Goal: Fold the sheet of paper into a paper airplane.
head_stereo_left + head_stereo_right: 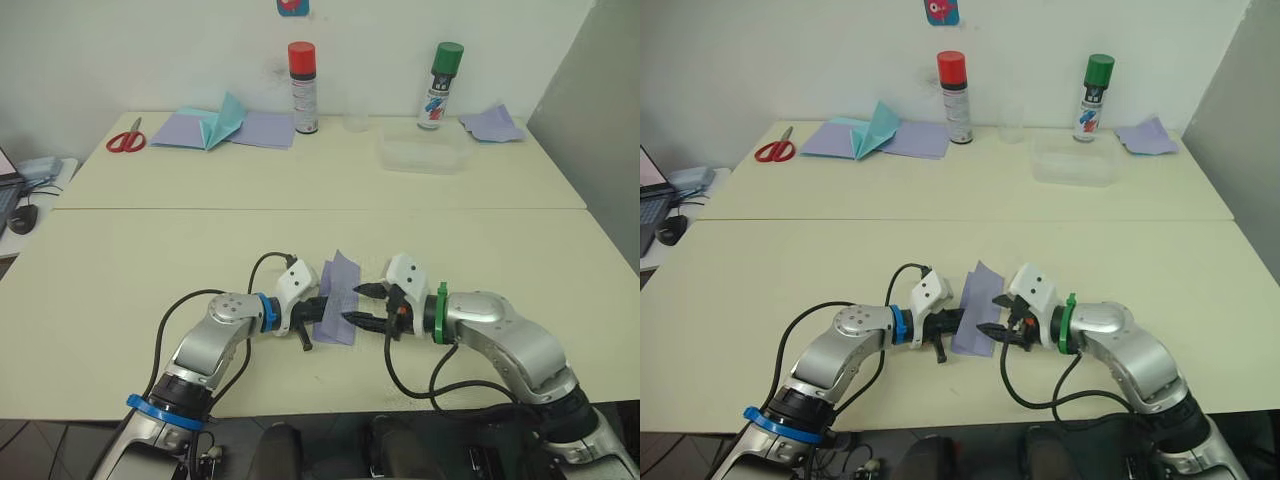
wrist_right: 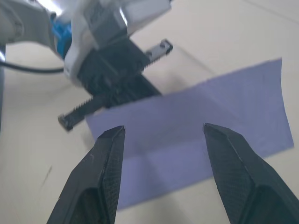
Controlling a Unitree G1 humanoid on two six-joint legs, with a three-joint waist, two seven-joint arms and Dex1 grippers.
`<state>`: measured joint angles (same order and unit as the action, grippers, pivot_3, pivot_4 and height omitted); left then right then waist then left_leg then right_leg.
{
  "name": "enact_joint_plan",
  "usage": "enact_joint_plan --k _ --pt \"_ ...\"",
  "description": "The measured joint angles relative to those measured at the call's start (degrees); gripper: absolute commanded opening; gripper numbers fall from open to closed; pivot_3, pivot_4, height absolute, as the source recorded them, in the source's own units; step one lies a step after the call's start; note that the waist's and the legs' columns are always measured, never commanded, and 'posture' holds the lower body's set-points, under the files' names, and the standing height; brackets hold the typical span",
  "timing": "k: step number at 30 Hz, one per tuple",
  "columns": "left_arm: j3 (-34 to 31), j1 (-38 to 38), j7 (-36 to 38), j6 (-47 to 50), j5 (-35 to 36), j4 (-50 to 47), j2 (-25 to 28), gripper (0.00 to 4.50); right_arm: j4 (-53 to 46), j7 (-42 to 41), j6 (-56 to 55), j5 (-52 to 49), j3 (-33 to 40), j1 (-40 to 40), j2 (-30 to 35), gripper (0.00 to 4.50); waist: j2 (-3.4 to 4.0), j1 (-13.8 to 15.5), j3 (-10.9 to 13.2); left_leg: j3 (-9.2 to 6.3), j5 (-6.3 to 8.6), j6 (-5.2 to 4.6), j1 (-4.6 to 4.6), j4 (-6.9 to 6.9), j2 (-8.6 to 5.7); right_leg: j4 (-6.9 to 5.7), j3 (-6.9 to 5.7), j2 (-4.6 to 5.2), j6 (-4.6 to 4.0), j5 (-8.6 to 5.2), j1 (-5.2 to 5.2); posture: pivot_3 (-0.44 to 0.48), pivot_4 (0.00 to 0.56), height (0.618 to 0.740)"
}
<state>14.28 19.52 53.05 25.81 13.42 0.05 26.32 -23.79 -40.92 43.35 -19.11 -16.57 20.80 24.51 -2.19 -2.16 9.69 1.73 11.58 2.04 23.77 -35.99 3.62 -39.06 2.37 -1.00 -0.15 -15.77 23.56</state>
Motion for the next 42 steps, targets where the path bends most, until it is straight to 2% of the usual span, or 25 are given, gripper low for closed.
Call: enact_joint_plan --k 4,12,15,22,31,34,40,42 --pt "-0.44 -0.46 0.11 0.70 1.71 -0.24 -0.47 0.00 1.24 -0.79 -2.73 0.27 0.26 4.13 0.53 2.75 0.00 0.27 0.00 0.11 0.00 0.00 0.05 -0.03 -0.05 0.08 0.01 0.06 0.01 0.01 -0.01 0.000 0.150 0.740" --pt "-3.20 1.33 0.59 3.67 4.74 -4.13 0.21 0.00 4.70 -0.63 -0.91 -0.36 2.43 5.79 1.49 2.75 -0.01 0.46 0.03 0.07 0.01 0.00 0.13 -0.02 -0.06 0.10 0.04 0.07 -0.01 0.00 0.03 0.000 0.150 0.740" --pt "-3.32 1.85 0.99 4.28 5.61 -5.95 -0.01 0.00 2.91 2.62 5.36 -3.04 5.91 8.01 -1.07 2.75 -0.01 0.29 0.02 0.07 0.01 0.01 0.09 -0.02 -0.03 0.06 0.05 0.06 0.00 0.00 0.01 0.000 0.150 0.740" --pt "-1.93 1.83 1.01 5.03 5.55 -6.60 -1.08 0.00 -3.62 13.14 23.45 -6.71 9.61 7.41 -4.76 2.75 -0.01 0.37 0.03 0.07 0.01 0.01 0.13 -0.01 -0.04 0.08 0.08 0.13 -0.01 0.00 0.02 0.000 0.150 0.740" --pt "0.29 1.87 0.95 4.74 5.18 -6.48 -2.01 0.00 -6.29 20.59 35.94 -7.33 12.82 4.72 -8.40 2.75 -0.01 0.32 0.03 0.04 0.01 0.00 0.12 -0.01 -0.03 0.07 0.05 0.05 -0.01 0.00 0.04 0.000 0.150 0.740" --pt "0.43 2.10 1.08 4.62 4.81 -6.15 -1.99 0.00 -7.32 22.35 39.86 -7.90 15.63 4.16 -12.46 2.12 -0.01 0.31 0.02 0.04 0.01 0.00 0.12 0.00 -0.03 0.06 0.04 0.04 -0.01 0.00 0.04 0.000 0.150 0.740" --pt "0.56 2.10 1.12 3.96 4.10 -5.91 -1.95 0.00 -7.43 23.83 43.95 -8.84 18.79 4.01 -15.75 0.05 -0.01 0.31 0.02 0.08 0.01 0.00 0.14 -0.01 -0.06 0.09 0.09 0.09 -0.01 0.00 0.04 0.000 0.150 0.740" --pt "0.71 2.31 0.79 3.61 3.09 -4.92 -1.82 0.00 -7.41 23.90 44.01 -8.84 19.10 4.00 -15.50 0.05 -0.01 0.31 0.02 0.07 0.01 0.00 0.13 -0.01 -0.07 0.09 0.07 0.08 -0.01 0.00 0.04 0.000 0.150 0.740"
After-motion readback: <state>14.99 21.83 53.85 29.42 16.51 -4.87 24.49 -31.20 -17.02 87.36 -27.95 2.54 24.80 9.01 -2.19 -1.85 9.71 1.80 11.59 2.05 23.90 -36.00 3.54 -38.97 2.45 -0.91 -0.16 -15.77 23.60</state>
